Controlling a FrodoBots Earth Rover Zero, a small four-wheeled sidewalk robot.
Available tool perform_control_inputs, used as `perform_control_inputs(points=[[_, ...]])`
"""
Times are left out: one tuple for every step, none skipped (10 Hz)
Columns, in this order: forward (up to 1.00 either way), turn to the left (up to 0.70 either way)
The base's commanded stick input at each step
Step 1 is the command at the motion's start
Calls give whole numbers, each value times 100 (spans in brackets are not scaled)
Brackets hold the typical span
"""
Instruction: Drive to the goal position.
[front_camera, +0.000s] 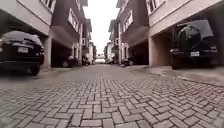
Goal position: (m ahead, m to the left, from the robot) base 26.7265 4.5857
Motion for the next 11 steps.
perform_control_inputs(points=[[70, 0], [70, 0], [70, 0], [70, 0], [70, 0], [70, 0], [70, 0], [70, 0], [70, 0], [70, 0], [70, 0]])
